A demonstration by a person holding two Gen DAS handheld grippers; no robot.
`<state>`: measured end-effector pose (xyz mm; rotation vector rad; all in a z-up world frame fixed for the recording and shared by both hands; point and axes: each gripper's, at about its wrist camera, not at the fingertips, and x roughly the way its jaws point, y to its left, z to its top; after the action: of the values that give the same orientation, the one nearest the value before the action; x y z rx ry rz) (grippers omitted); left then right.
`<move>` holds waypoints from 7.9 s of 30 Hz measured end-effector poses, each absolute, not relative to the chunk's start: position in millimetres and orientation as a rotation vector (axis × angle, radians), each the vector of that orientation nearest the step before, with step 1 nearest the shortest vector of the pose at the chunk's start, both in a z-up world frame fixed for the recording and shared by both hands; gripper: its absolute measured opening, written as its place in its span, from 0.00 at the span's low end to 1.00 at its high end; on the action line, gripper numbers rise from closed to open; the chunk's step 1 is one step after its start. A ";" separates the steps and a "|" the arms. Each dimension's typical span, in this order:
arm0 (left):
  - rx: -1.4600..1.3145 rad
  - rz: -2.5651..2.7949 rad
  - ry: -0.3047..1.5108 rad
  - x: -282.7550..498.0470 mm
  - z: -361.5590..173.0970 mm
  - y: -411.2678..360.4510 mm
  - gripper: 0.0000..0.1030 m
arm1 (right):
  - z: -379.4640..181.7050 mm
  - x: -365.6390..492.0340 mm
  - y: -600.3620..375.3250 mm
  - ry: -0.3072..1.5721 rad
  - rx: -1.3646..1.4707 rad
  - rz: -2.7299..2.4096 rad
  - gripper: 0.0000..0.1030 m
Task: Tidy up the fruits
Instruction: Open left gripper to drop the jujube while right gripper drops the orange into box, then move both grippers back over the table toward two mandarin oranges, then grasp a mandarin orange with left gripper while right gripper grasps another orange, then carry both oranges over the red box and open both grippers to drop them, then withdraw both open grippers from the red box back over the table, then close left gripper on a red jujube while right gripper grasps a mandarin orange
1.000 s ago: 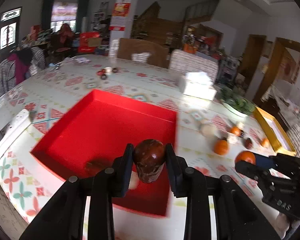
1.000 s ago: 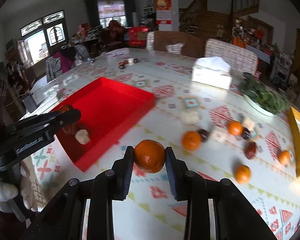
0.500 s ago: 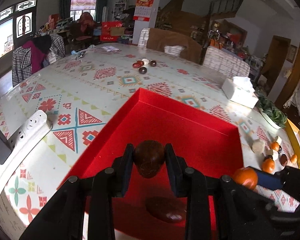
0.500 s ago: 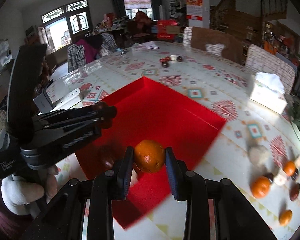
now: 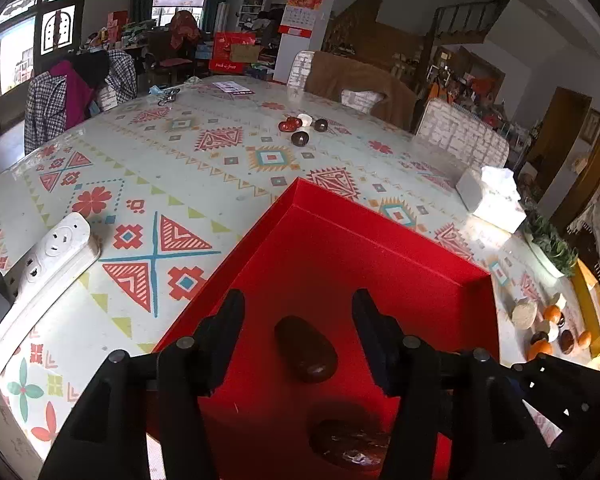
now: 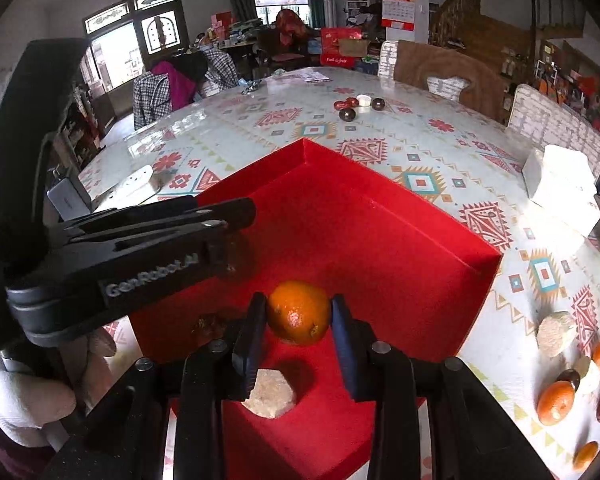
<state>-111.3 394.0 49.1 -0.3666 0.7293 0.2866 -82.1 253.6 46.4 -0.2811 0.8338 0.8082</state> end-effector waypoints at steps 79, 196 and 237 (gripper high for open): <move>-0.050 -0.153 0.870 -39.5 24.3 111.0 0.34 | 11.2 -39.9 -75.4 0.889 0.060 0.445 0.35; -0.010 -0.067 0.845 -104.5 52.4 105.1 0.69 | 41.4 -54.6 -112.8 0.826 0.198 0.387 0.46; 0.065 -0.372 0.880 6.6 34.0 -17.5 0.61 | 16.1 39.0 -200.2 0.858 0.238 0.117 0.38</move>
<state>6.6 -17.5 34.0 0.0654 0.8803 -0.3720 39.0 -200.2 16.1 0.2379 0.8585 0.1170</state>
